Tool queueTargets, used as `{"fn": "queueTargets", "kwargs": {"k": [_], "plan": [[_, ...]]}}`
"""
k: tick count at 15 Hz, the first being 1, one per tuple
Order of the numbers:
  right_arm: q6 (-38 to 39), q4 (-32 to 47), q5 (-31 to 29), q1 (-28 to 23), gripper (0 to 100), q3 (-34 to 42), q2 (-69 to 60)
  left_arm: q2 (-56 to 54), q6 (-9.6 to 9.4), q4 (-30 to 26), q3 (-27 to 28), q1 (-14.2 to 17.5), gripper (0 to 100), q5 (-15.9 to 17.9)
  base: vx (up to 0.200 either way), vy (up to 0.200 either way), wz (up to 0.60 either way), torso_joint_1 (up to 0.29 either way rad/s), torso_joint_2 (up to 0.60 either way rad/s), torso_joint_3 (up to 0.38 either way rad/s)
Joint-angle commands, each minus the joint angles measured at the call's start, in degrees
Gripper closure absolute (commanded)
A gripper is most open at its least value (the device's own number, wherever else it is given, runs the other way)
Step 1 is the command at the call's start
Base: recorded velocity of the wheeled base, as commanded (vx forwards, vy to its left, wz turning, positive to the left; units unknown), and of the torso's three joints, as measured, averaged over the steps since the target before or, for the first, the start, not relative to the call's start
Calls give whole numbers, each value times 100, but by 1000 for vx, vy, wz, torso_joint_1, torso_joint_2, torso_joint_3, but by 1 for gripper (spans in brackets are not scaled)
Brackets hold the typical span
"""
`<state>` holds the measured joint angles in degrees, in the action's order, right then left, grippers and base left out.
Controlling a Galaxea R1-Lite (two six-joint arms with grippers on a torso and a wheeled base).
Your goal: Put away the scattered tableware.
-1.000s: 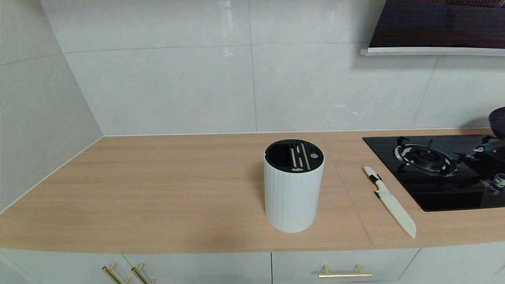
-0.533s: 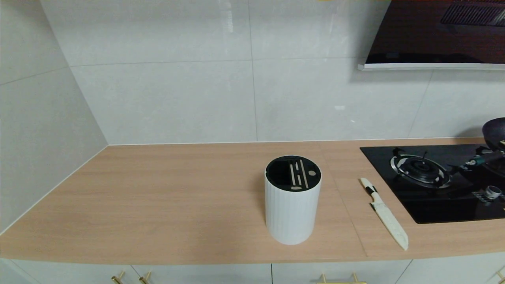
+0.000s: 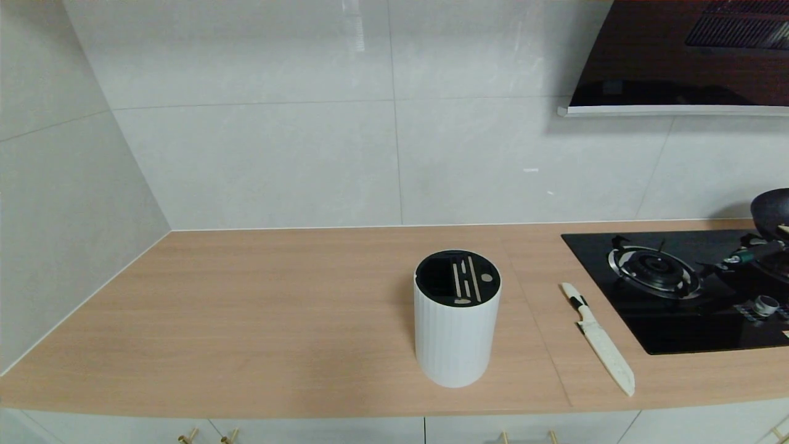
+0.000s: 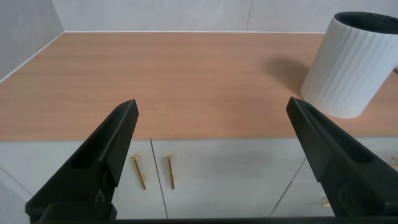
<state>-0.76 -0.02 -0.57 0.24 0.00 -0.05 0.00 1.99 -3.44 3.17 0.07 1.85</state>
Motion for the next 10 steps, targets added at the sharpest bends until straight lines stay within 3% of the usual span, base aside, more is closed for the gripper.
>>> {"fn": "queueTargets", "kwargs": {"k": [1,2,4,6,10], "plan": [[-91,-6,5,2,0,0,5,0,3,1,-1,1,0,-1,0,0,0,0,0,0],[-135,-15,13,2,0,-176,75,0,3,1,-1,1,0,-1,0,0,0,0,0,0],[172,20,40,99,0,-1415,1033,0,3,1,-1,1,0,-1,0,0,0,0,0,0],[-12,2,233,345,0,-2039,2343,0,3,1,-1,1,0,-1,0,0,0,0,0,0],[-21,-129,268,371,0,-3270,5234,0,3,1,-1,1,0,-1,0,0,0,0,0,0]]}}
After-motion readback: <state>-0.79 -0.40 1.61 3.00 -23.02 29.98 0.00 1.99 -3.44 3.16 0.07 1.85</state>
